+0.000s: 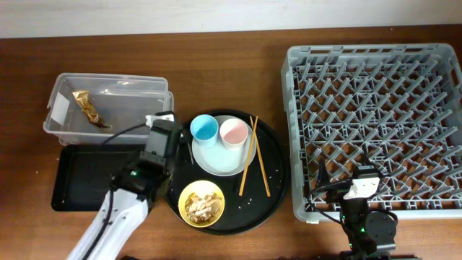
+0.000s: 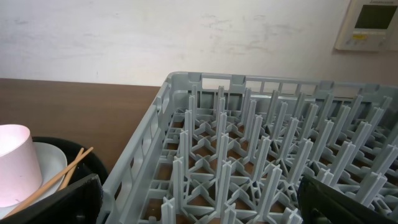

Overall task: Sort waste into correct bins and load items into the dishwasher rack
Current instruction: 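Carry the tissue with the left gripper and release it into the clear bin, then grasp the rim of the yellow bowl with the left gripper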

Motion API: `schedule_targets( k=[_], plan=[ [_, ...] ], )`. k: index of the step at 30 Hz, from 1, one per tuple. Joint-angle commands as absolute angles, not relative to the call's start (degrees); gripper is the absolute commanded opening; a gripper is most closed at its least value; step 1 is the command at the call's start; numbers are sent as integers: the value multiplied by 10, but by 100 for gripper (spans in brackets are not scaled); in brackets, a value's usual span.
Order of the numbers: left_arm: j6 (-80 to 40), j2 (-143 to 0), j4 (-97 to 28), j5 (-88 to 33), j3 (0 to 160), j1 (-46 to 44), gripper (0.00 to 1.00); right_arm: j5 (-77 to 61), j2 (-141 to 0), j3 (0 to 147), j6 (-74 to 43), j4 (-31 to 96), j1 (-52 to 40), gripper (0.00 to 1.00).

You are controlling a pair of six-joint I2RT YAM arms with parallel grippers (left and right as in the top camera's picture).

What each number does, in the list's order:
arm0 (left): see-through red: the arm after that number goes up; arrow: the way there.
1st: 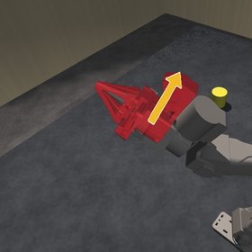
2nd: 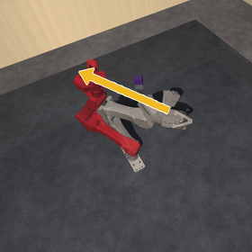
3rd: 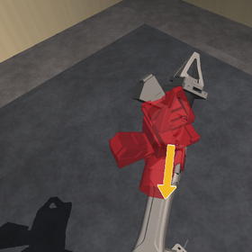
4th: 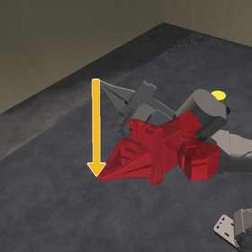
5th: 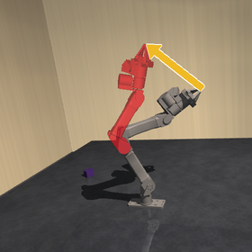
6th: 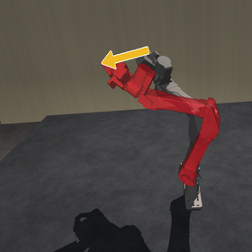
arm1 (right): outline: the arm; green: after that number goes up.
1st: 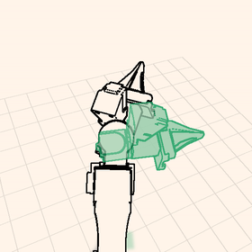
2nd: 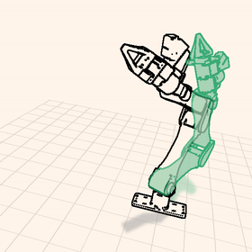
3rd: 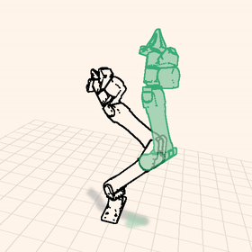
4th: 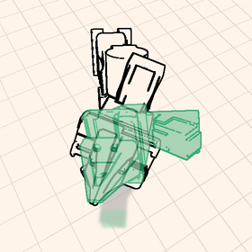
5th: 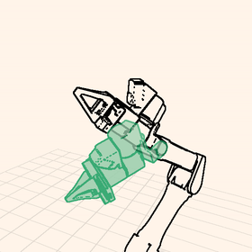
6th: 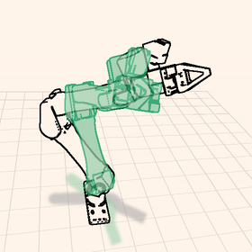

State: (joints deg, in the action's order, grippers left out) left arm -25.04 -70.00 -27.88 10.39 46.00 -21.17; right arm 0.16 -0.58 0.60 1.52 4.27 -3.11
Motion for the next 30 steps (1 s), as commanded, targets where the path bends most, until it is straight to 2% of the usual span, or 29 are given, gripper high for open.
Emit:
schedule_targets(
  k=[1, 3, 5, 9, 10, 11, 12, 14, 15, 17, 19, 23, 26, 27, 28, 30],
  plan=[
    [-193, -633, -274, 194, 508, -212, 1, 5, -3, 3, 13, 46, -34, 98],
    [-158, -632, -229, 260, 523, -192, 0, 5, -3, 3, 13, 46, -34, 98],
    [-131, -654, -151, 259, 523, -142, 0, 5, -3, 3, 13, 46, -34, 98],
    [-132, -831, -25, 257, 523, -89, 1, 5, -3, 3, 13, 46, -34, 99],
    [-132, -881, 11, 255, 523, -89, 10, 5, -3, 3, 13, 46, -34, 98],
    [-132, -904, 30, 246, 523, -88, 36, 5, -3, 3, 13, 46, -34, 98],
    [-131, -918, 45, 242, 523, -88, 69, 5, -3, 3, 13, 46, -34, 98],
    [-131, -911, 61, 242, 524, -88, 95, 5, -3, 3, 13, 46, -34, 98],
    [-131, -896, 50, 242, 524, -88, 99, 5, -3, 3, 13, 46, -34, 98],
    [-131, -847, 16, 230, 524, -90, 99, 5, -3, 3, 13, 46, -34, 98],
    [-132, -740, -91, 131, 524, -110, 94, 5, -3, 3, 13, 46, -34, 98],
    [-179, -566, -341, -51, 524, -187, 93, 5, -3, 3, 13, 46, -34, 98],
    [-251, -560, -475, -58, 524, -279, 93, 5, -3, 3, 13, 46, -34, 98],
    [-252, -567, -486, -58, 524, -301, 93, 5, -3, 3, 13, 46, -34, 98],
    [-274, -583, -494, -58, 524, -336, 99, 5, -3, 3, 13, 46, -34, 99],
    [-304, -617, -495, -55, 524, -391, 99, 5, -3, 3, 13, 46, -34, 98]
  ],
)
